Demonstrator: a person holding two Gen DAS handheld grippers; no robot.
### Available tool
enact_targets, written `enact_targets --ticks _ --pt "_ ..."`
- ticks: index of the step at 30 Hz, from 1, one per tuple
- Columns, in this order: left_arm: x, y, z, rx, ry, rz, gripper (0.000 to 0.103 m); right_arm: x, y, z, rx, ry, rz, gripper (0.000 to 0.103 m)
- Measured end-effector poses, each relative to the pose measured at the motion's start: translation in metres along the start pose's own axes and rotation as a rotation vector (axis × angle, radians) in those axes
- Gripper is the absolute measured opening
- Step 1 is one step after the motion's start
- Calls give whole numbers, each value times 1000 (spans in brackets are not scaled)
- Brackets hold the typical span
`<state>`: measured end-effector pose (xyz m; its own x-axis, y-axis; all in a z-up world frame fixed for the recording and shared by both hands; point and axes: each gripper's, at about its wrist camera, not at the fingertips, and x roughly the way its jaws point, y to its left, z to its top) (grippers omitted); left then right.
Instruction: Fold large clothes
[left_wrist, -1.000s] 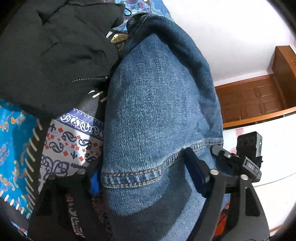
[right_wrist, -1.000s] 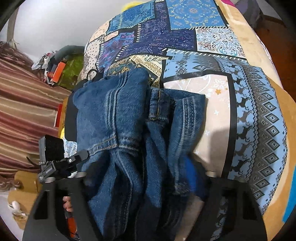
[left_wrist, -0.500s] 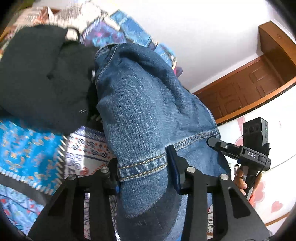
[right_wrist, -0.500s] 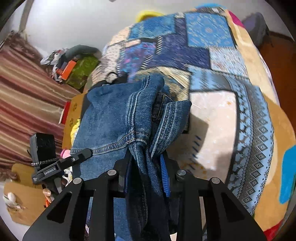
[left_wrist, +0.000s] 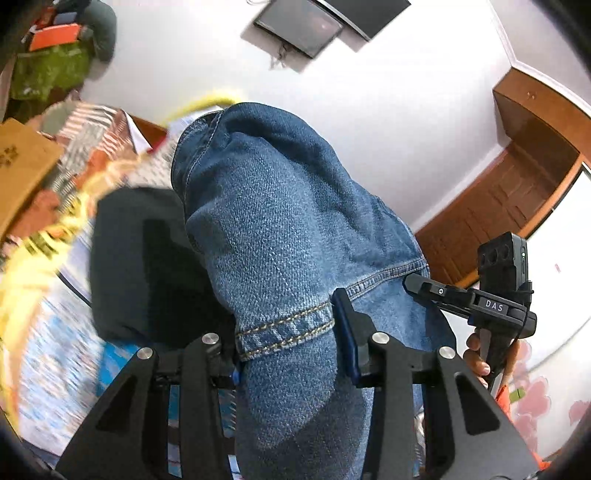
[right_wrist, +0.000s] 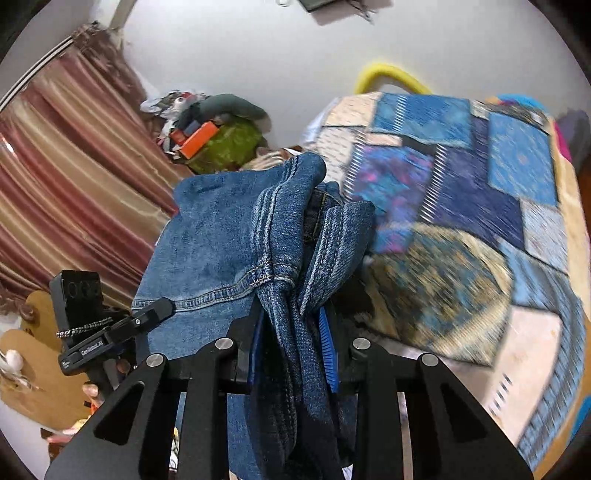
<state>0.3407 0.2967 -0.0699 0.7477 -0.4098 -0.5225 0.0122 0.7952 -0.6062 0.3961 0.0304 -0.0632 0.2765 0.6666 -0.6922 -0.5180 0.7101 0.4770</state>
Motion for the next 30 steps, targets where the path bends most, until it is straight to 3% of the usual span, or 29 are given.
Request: enact_targets --ticks 9,15,19,23,30 --pt "11 72 62 -22 -57 95 40 78 35 44 -79 -26 -4 24" --pt "64 136 67 -81 -14 172 40 142 22 47 -78 5 -62 24" --pt "105 173 51 -96 43 265 41 198 -5 32 -42 104 -138 24" --pt "107 175 42 -76 40 286 49 222 -17 20 -65 136 -206 26" --pt "91 152 24 10 42 446 63 202 -10 6 -93 150 -273 42"
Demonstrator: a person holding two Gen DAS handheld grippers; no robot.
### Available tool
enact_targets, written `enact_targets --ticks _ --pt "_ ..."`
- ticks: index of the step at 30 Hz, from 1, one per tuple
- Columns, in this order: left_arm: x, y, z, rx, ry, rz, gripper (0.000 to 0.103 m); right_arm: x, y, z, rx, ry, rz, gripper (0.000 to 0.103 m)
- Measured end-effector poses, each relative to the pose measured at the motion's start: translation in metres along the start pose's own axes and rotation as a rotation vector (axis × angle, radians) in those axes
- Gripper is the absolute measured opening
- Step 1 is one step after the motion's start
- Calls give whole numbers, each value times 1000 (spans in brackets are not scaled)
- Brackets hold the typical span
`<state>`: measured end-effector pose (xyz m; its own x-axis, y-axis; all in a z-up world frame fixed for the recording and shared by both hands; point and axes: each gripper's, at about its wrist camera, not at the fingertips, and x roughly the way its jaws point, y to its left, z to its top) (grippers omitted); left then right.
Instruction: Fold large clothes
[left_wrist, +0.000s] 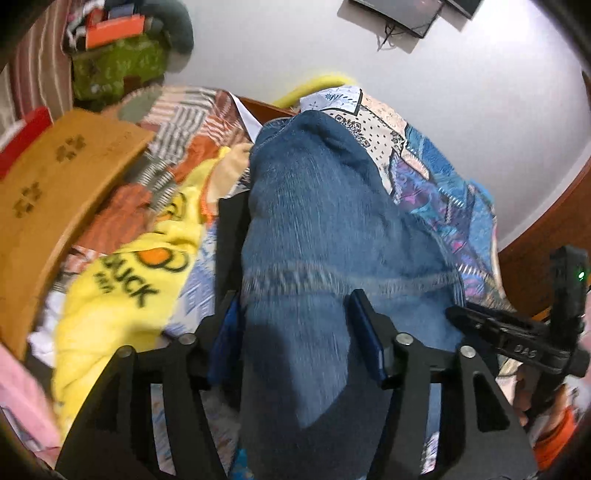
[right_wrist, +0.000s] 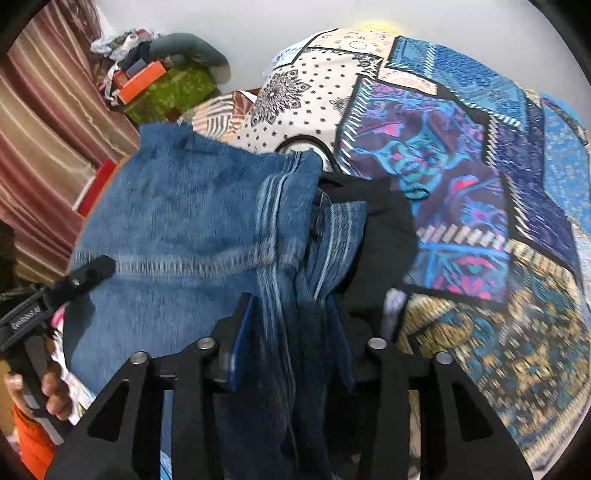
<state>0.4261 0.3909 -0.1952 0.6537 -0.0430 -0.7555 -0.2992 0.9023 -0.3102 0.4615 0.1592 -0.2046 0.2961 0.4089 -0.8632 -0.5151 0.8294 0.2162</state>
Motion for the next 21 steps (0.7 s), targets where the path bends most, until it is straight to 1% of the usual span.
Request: enact_targets --ticks 1,2,4,6,9,12,14,17,19,21 --pt "-5 -1 -5 18 -5 20 67 -4 1 -7 -14 15 -7 43" --pt "-8 -2 -10 33 -4 33 69 -4 1 -13 -24 28 -7 43" --pt "-20 -7 -27 63 10 62 69 -7 3 -22 -33 31 -16 45" --pt "-30 -10 -39 75 14 77 69 -18 3 -35 -46 26 -19 48" --pt "-50 -14 -57 76 15 97 69 -37 5 -53 -54 26 -23 48" --pt "-71 -20 -67 71 10 114 69 -60 10 -66 -71 -3 -47 48" --pt "-94 -29 -73 93 -25 135 69 -83 15 -73 -86 -42 -41 48" --pt "-131 -45 -79 123 -87 137 69 -126 27 -82 -109 -130 -32 48" --pt "-162 -60 -83 152 -143 139 69 -159 36 -86 -114 -202 -18 48" --pt "-196 -79 -89 191 -209 139 69 -186 45 -90 -111 -256 8 48"
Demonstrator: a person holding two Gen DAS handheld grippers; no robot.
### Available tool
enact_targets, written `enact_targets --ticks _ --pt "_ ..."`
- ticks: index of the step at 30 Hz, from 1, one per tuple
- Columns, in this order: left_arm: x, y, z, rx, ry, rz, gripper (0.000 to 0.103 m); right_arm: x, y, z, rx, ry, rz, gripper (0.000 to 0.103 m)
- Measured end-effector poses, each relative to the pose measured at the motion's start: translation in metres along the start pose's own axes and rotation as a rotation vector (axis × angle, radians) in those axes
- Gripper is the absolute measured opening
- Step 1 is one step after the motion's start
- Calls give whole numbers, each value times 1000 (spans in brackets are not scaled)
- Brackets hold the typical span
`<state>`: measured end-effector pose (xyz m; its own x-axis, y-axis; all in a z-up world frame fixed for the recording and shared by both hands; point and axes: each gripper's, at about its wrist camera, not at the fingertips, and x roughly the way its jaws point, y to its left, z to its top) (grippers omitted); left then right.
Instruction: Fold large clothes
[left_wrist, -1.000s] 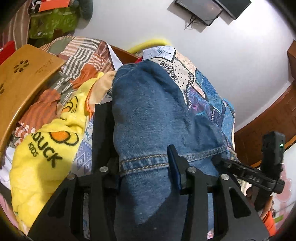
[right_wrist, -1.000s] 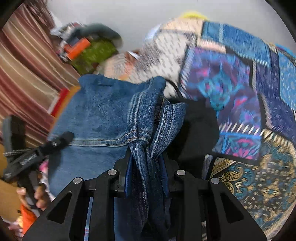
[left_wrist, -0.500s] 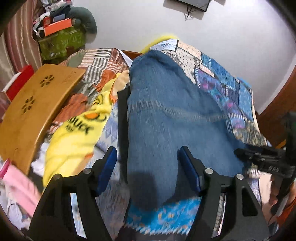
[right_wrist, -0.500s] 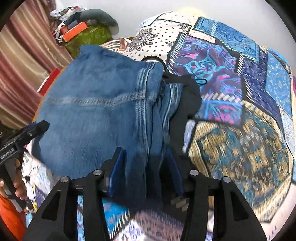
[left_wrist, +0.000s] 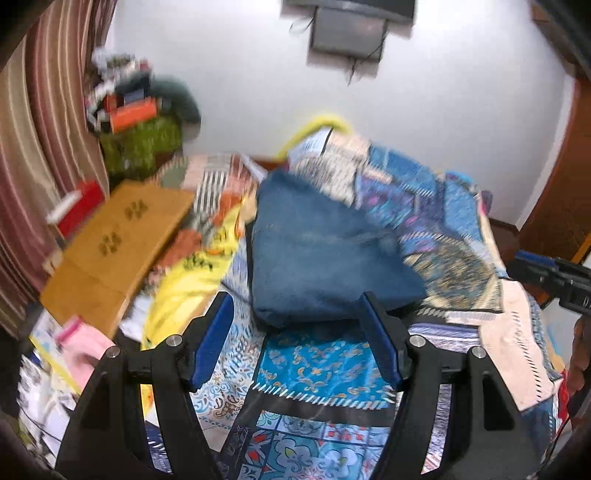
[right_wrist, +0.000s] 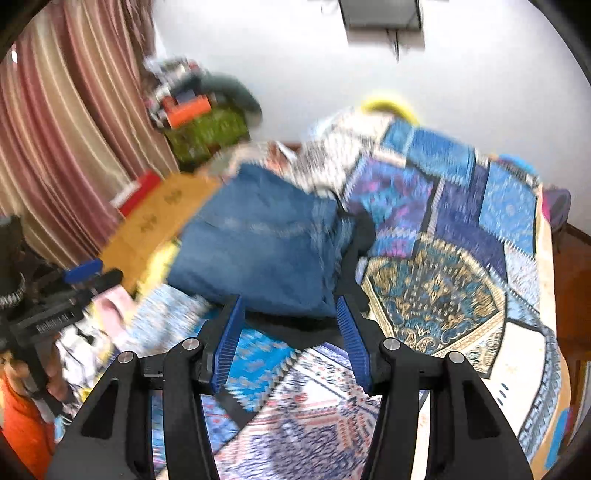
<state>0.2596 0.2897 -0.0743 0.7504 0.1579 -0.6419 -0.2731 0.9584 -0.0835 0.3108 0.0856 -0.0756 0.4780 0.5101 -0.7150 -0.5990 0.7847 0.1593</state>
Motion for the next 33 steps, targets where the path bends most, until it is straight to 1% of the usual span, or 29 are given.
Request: enact_targets --ticks 2,5,7,9,11,13,17,19,21,23,24,25,27,29,30,31,33 --pt "-29 -11 3 19 -60 -6 69 -28 10 2 -1 -59 31 48" --pt "-81 -28 5 39 -171 -23 69 -74 26 0 -26 -167 49 48" --pt "-117 -39 4 51 -260 -25 69 -108 39 -5 -46 -250 58 48" --pt "-154 -48 -2 56 -355 -33 69 -134 47 -11 -64 -312 65 48" --pt "-182 -55 -8 48 -431 -45 69 -162 58 -21 -86 -390 63 48" --pt "-206 -58 -17 34 -494 -57 69 -183 68 -32 -110 -449 60 48" --pt "-243 -70 -40 43 -607 -22 69 -219 86 -58 -145 -555 34 48" --pt "-251 -74 -50 45 -625 -11 71 -225 91 -67 -157 -569 20 48" --pt "-255 -78 -58 46 -633 3 77 -231 95 -78 -150 -598 9 50" --pt "-258 -82 -66 42 -642 17 91 -234 97 -86 -139 -619 -2 62" --pt "-260 -83 -70 41 -646 24 94 -234 96 -88 -133 -626 -8 73" --pt "-261 -83 -73 37 -651 31 102 -236 95 -90 -122 -634 -14 82" --pt "-262 -83 -79 27 -657 44 103 -237 92 -92 -92 -644 -32 89" --pt "-261 -84 -81 23 -649 39 103 -236 90 -92 -74 -640 -49 93" --pt "-260 -83 -82 20 -645 35 103 -237 90 -91 -67 -635 -57 100" --pt "-257 -82 -82 15 -639 37 103 -236 89 -92 -62 -632 -66 103" --pt "-256 -81 -84 10 -631 42 103 -237 89 -93 -59 -635 -87 103"
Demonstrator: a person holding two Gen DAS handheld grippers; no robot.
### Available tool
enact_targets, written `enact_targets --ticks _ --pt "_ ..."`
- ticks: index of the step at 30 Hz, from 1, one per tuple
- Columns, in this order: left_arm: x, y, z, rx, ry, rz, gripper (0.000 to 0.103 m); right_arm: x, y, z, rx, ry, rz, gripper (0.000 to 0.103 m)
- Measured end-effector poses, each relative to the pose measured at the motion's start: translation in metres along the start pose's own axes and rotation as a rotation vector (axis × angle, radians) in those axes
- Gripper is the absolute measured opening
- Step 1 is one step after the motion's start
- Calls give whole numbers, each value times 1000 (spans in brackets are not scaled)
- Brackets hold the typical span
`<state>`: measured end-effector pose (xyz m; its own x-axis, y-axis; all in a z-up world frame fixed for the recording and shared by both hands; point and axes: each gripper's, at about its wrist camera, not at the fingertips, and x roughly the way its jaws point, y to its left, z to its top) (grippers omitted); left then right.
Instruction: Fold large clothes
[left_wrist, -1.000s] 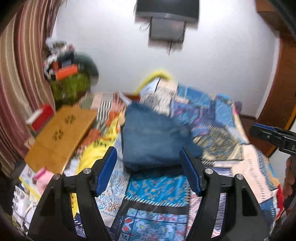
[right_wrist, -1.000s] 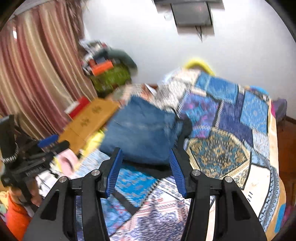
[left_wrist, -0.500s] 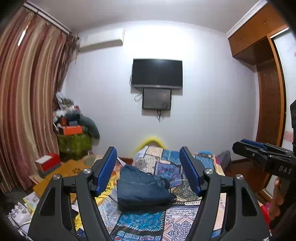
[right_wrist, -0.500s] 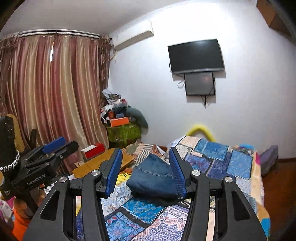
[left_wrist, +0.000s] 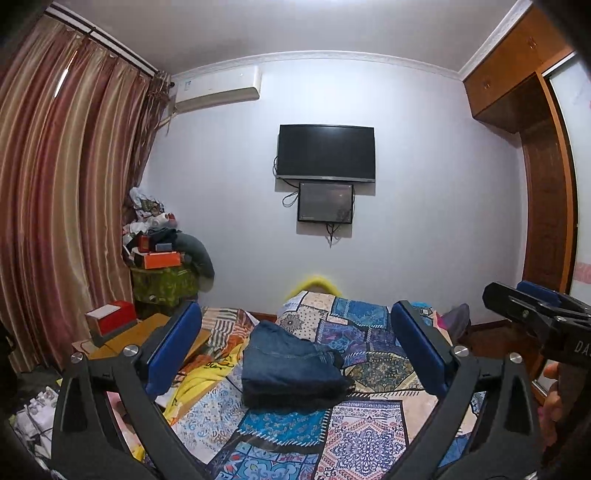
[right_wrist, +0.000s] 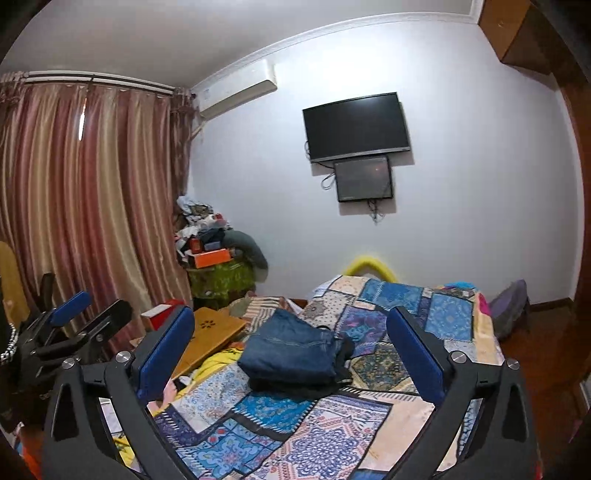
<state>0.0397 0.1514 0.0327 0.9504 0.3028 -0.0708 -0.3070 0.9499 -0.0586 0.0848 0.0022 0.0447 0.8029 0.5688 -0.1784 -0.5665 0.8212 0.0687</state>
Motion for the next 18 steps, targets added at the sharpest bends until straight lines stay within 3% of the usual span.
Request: enact_targets --ticks 18 --pt "-1 -7 -13 -4 35 0 103 -3 4 -11 -32 31 -24 103"
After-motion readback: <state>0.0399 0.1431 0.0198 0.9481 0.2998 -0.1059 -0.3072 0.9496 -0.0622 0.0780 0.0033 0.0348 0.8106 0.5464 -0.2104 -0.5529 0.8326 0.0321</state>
